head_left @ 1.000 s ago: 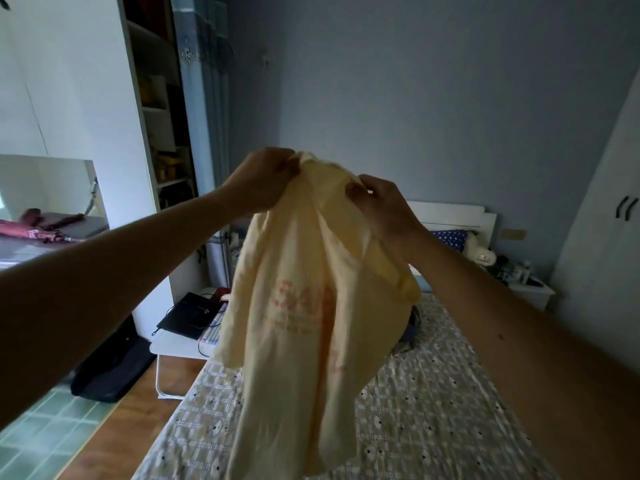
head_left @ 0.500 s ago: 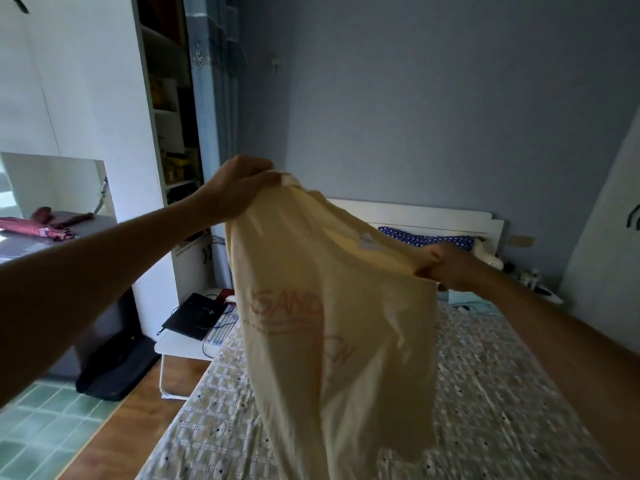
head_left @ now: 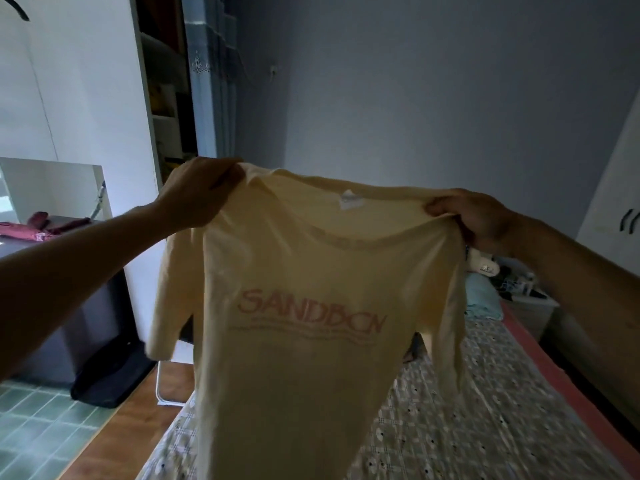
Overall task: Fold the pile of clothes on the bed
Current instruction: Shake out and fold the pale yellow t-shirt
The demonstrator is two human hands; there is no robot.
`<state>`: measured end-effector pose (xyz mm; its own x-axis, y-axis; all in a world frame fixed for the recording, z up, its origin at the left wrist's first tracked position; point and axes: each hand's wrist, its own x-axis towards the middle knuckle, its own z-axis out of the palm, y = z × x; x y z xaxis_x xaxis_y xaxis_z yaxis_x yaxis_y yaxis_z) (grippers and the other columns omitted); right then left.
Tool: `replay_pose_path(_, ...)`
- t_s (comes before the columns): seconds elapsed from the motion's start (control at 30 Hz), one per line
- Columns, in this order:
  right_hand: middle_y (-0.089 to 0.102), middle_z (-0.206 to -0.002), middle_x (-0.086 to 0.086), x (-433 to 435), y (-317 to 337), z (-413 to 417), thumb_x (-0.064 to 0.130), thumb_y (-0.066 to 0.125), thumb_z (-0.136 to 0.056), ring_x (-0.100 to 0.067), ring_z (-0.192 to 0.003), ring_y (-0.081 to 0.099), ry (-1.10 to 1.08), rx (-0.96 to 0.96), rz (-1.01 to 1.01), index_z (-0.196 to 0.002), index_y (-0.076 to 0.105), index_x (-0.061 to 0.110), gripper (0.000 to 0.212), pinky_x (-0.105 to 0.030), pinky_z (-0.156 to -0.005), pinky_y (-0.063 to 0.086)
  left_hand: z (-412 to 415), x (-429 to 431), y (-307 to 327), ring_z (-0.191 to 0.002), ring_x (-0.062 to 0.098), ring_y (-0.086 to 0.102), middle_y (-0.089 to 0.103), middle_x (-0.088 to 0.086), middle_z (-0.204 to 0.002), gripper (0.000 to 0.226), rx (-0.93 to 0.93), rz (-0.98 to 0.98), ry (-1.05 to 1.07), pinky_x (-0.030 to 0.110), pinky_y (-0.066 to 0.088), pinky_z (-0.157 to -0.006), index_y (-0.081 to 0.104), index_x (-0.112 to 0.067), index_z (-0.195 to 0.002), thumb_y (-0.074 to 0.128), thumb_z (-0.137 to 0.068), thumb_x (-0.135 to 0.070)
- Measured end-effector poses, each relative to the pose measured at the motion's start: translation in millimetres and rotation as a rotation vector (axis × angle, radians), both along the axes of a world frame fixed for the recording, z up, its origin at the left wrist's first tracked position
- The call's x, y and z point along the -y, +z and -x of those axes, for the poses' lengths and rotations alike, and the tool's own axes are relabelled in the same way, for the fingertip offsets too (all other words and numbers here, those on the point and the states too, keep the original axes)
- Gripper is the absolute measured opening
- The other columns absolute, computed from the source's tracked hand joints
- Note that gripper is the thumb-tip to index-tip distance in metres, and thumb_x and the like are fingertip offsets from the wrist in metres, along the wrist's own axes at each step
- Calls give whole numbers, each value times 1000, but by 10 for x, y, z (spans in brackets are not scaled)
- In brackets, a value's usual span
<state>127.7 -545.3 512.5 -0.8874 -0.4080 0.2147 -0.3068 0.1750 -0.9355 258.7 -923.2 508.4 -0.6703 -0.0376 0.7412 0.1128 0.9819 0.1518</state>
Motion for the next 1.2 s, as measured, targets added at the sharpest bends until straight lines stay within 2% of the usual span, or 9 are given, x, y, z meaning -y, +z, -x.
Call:
replay_pose_path(0.23, 67, -67, 6, 7, 158, -150, 44, 47, -97, -9, -60, 64, 236, -157, -82, -92, 64, 14, 35, -21, -54, 52, -67, 84, 59, -72, 24, 60, 57, -1, -75, 42, -10, -145, -108, 44, 52, -71, 57, -19, -88, 35, -101, -53)
replay_pose_path(0.43, 73, -91, 8, -146, 169, -152, 81, 71, -53, -9, -82, 70, 459, -259, -163, -105, 71, 34, 70, -24, -70, 58, -142, 129, 77, -75, 24, 62, 61, 5, -85, 61, -1, -33, -98, 43, 54, -67, 55, -22, -98, 32, -85, -77)
replay_pose_path(0.53, 73, -111, 4, -184, 198, -159, 66, 83, -54, -16, -101, 70, 472, -253, -257, -119, 62, 28, 78, -24, -78, 58, -168, 179, 43, -77, 23, 62, 60, 2, -85, 35, 13, -9, -147, 50, 56, -70, 52, -32, -94, 33, -95, -60)
replay_pose_path(0.63, 72, -115, 2, -195, 198, -134, 32, 78, -74, -21, -107, 68, 442, -214, -312, -123, 63, 25, 52, -25, -81, 58, -175, 216, 6, -76, 14, 60, 58, -5, -81, 23, 16, 10, -151, 42, 53, -70, 51, -36, -88, 36, -102, -46)
replay_pose_path(0.7, 70, -119, -4, -207, 161, -111, 45, 83, -70, -22, -109, 68, 407, -199, -306, -124, 65, 19, 62, -27, -85, 57, -168, 250, -12, -75, 8, 57, 55, -12, -80, 24, 22, -11, -140, 33, 46, -67, 50, -37, -85, 38, -104, -42)
replay_pose_path(0.8, 74, -106, -4, -165, 107, -75, 59, 81, -64, -18, -97, 70, 304, -230, -313, -108, 74, 17, 61, -26, -79, 57, -121, 291, -39, -78, 12, 57, 56, -7, -82, 21, 69, -79, -121, 32, 45, -68, 54, -28, -92, 39, -105, -35)
replay_pose_path(0.93, 67, -69, 13, -46, 40, -28, 26, 64, -92, -1, -62, 55, 174, -350, -409, -88, 73, 25, 10, -20, -64, 44, -73, 305, -82, -81, 13, 58, 58, -1, -86, 22, 222, -196, -145, 30, 45, -74, 59, -22, -94, 42, -105, -26)
replay_pose_path(1.07, 47, -51, 3, 73, -42, 44, 9, 57, -98, -14, -52, 36, 88, -311, -436, -83, 71, 17, 22, -25, -51, 31, -87, 349, -135, -76, 11, 59, 60, 0, -82, 28, 244, -312, -229, 28, 44, -71, 62, -30, -82, 46, -104, -22)
replay_pose_path(1.2, 50, -59, -12, 240, -62, 62, 1, 45, -100, -17, -47, 49, 45, -188, -346, -81, 59, -1, 24, -28, -52, 42, -64, 331, -163, -79, 5, 57, 61, -3, -88, 24, 201, -534, -212, 22, 43, -73, 66, -28, -83, 56, -99, -13)
